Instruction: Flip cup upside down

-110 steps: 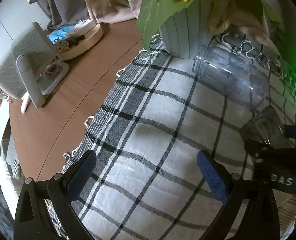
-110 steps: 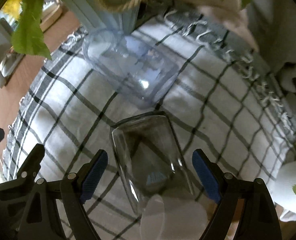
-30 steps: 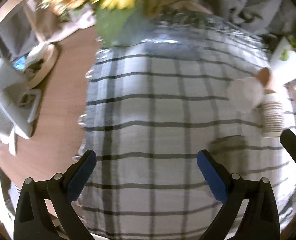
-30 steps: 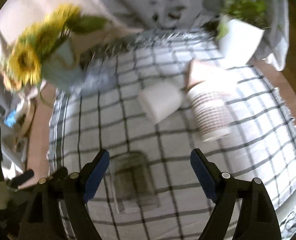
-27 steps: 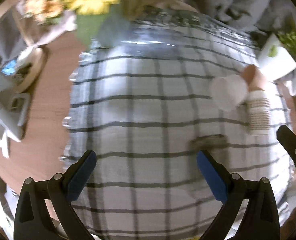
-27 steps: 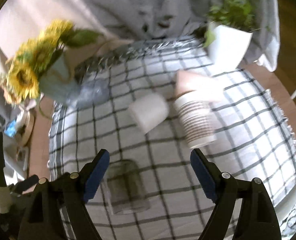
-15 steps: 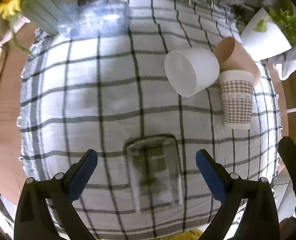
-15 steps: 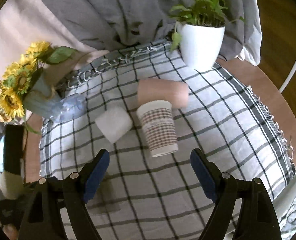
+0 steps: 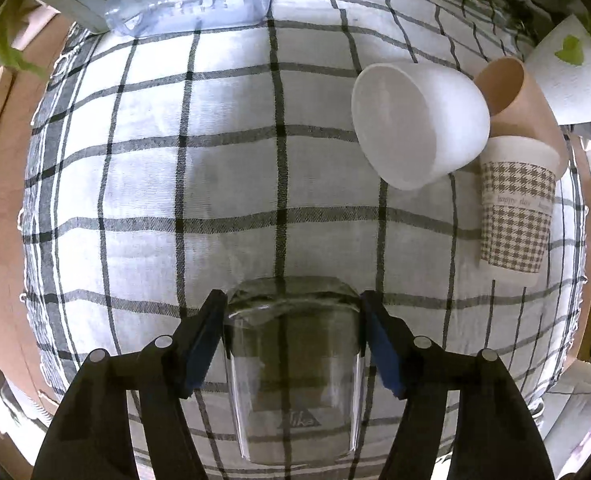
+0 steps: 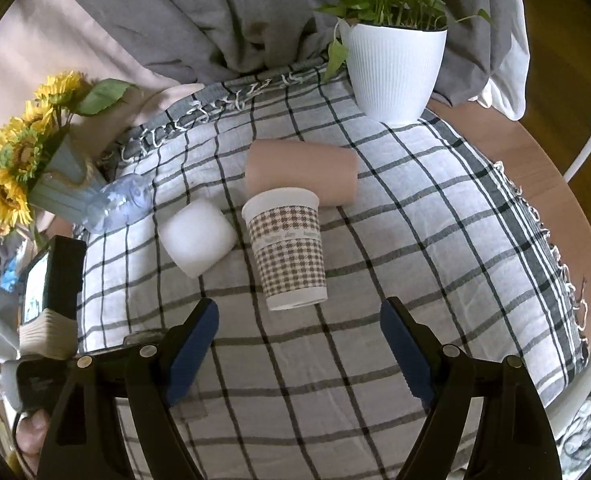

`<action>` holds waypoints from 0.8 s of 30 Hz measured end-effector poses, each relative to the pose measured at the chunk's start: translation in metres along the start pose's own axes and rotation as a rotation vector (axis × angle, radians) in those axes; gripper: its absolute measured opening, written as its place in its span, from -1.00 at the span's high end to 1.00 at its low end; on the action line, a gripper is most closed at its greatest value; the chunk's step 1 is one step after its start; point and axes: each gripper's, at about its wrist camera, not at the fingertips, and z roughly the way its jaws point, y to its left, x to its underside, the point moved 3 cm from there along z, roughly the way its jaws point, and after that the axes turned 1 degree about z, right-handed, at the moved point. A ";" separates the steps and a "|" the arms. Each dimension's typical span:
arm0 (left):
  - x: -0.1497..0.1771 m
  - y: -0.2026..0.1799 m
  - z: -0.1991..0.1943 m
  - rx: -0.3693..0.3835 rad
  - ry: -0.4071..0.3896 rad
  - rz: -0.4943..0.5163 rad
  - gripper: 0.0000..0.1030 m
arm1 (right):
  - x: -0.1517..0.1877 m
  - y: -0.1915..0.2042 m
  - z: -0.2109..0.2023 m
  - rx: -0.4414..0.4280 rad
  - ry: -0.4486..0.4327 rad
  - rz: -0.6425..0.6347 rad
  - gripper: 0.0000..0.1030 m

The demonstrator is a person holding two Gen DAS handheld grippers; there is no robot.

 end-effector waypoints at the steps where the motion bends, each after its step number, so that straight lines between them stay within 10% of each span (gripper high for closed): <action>1: 0.001 0.000 -0.002 0.001 -0.006 -0.005 -0.29 | -0.001 0.000 -0.001 -0.003 0.000 -0.003 -0.61; 24: 0.041 -0.029 -0.047 -0.064 -0.317 0.080 -0.28 | 0.011 -0.011 -0.022 -0.019 -0.033 -0.099 -0.61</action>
